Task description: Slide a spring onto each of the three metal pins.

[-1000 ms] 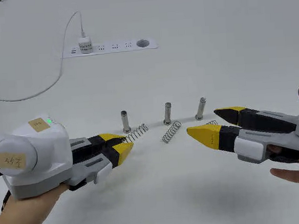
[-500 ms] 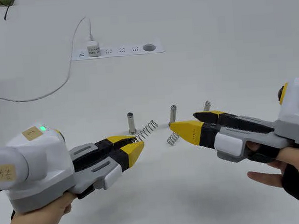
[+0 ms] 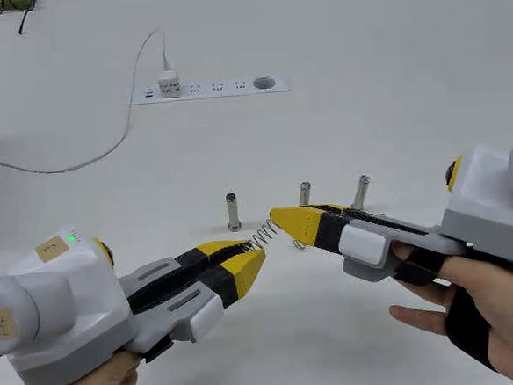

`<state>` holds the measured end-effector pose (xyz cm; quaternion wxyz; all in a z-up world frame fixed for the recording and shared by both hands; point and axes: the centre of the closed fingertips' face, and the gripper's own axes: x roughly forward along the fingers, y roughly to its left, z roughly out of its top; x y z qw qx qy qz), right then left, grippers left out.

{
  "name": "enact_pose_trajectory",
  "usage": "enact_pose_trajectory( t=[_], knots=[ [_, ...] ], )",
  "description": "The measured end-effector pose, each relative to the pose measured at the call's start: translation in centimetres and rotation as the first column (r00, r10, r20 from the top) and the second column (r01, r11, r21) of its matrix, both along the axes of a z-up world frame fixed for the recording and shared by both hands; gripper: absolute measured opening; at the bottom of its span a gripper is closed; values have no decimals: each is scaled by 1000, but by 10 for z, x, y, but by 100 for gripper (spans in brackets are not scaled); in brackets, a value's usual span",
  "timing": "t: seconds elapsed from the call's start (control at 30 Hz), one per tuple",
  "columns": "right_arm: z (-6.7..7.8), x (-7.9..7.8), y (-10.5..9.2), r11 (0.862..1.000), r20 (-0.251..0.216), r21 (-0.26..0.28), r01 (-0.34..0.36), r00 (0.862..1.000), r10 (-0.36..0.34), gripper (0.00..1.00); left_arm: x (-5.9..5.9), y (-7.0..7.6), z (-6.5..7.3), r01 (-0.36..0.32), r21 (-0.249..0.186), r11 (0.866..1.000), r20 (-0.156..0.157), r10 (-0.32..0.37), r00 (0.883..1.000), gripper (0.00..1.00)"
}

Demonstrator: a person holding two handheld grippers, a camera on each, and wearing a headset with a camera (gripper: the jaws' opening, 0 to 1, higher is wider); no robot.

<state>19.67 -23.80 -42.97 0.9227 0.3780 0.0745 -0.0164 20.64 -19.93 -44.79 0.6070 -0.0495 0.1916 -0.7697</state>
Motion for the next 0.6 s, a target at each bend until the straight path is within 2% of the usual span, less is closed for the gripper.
enact_pose_trajectory(
  t=[0.2,0.6],
  knots=[
    [0,2,5,999,6,42,-5,1000,5,26,-2,1,5,-2,-17,1000,-14,2,1000,10],
    [4,4,12,997,26,74,-22,999,20,15,-6,1,12,15,-40,999,-23,-16,1000,10]
  ],
)
